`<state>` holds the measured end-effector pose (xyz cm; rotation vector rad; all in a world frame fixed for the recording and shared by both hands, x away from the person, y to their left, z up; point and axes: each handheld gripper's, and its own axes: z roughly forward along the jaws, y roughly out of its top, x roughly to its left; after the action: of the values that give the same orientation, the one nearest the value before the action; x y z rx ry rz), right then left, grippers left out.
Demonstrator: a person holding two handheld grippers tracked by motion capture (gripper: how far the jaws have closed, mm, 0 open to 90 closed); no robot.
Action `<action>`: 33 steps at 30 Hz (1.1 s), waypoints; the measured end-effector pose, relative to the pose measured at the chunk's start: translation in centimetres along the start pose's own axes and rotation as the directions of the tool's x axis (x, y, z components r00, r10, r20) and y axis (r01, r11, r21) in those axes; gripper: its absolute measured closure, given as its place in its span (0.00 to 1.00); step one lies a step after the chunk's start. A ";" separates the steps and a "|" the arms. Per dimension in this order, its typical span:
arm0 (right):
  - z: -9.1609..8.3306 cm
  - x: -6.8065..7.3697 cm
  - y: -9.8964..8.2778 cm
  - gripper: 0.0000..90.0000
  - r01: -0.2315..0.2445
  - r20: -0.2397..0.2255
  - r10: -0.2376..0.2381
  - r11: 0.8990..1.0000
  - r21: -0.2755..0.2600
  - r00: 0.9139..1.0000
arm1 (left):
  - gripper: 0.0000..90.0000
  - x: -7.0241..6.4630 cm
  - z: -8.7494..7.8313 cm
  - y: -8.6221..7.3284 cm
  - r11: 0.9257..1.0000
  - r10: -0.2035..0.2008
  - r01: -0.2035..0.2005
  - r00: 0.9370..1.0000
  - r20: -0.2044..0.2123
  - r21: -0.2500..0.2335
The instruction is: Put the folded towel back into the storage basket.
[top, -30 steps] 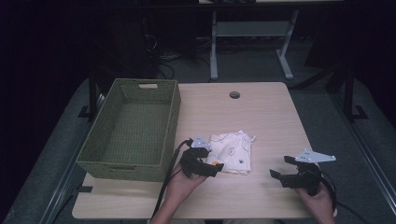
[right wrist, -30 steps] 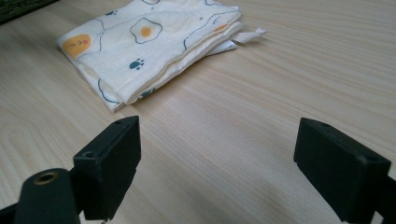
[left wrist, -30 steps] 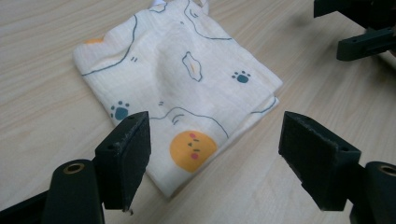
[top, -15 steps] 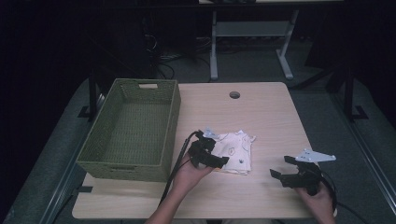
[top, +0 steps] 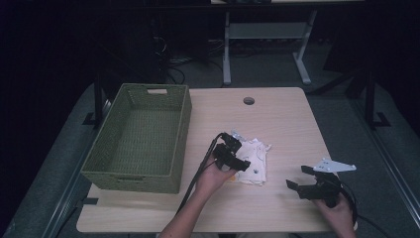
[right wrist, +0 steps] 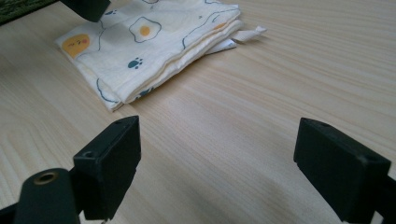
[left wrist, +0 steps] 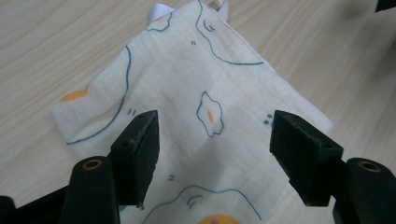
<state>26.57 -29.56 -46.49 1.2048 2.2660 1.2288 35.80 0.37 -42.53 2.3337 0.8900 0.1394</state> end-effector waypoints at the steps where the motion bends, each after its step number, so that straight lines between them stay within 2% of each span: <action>1: 0.0 0.0 0.0 0.16 0.000 0.000 0.000 1.000 0.000 1.000 | 0.38 0.0 0.0 0.0 1.000 0.000 0.000 1.000 0.000 0.000; 6: 0.0 -0.1 0.0 0.16 -0.008 0.001 0.008 1.000 0.000 1.000 | 0.40 -0.1 1.1 0.7 0.999 0.030 -0.029 0.999 -0.031 0.039; 13: -0.1 -0.1 0.0 0.16 -0.015 0.005 0.015 1.000 -0.007 1.000 | 0.43 0.3 2.6 0.9 0.997 0.011 -0.008 0.999 -0.042 0.082; 17: -0.1 -0.1 0.0 0.16 -0.012 0.003 0.012 1.000 -0.006 1.000 | 0.46 0.0 3.4 0.7 0.994 0.027 -0.019 0.997 -0.071 0.112; 18: 0.0 -0.1 0.0 0.16 -0.010 0.002 0.010 1.000 -0.007 1.000 | 0.47 -0.2 3.6 0.7 0.994 0.031 -0.021 0.994 -0.101 0.105; 19: 0.0 -0.1 0.0 0.16 -0.009 0.003 0.009 1.000 -0.006 1.000 | 0.49 -0.4 3.6 0.7 0.994 0.036 -0.024 0.993 -0.113 0.107; 22: 0.0 -0.1 0.0 0.16 -0.009 0.003 0.009 1.000 -0.007 1.000 | 0.50 -0.6 3.7 0.6 0.995 0.045 -0.032 0.991 -0.126 0.099; 24: -0.1 -0.1 0.0 0.16 -0.012 0.006 0.012 1.000 -0.010 1.000 | 0.57 -0.6 3.7 0.6 0.995 0.045 -0.034 0.991 -0.128 0.092; 26: -0.1 -0.2 0.0 0.16 -0.016 0.005 0.016 1.000 -0.013 1.000 | 0.59 -0.5 3.6 0.5 0.995 0.051 -0.039 0.990 -0.131 0.091; 27: -0.2 -0.2 0.0 0.16 -0.020 0.005 0.020 1.000 -0.017 1.000 | 0.65 -0.5 3.6 0.4 0.996 0.041 -0.030 0.990 -0.137 0.079; 30: -0.2 -0.1 0.0 0.16 -0.013 0.010 0.013 1.000 -0.018 1.000 | 0.68 -0.5 3.5 0.2 0.997 0.047 -0.038 0.989 -0.143 0.066; 32: -0.1 0.0 0.0 0.16 -0.010 0.010 0.010 1.000 -0.017 1.000 | 0.77 -0.4 3.4 0.1 0.998 0.043 -0.034 0.989 -0.145 0.061; 33: -0.1 0.1 0.0 0.16 -0.007 0.011 0.007 1.000 -0.016 1.000 | 0.77 -0.3 3.4 0.1 0.997 0.047 -0.039 0.988 -0.145 0.062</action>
<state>26.49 -29.56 -46.40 1.2122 2.2419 1.2374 36.64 -1.66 -45.13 2.4228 0.9259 0.3104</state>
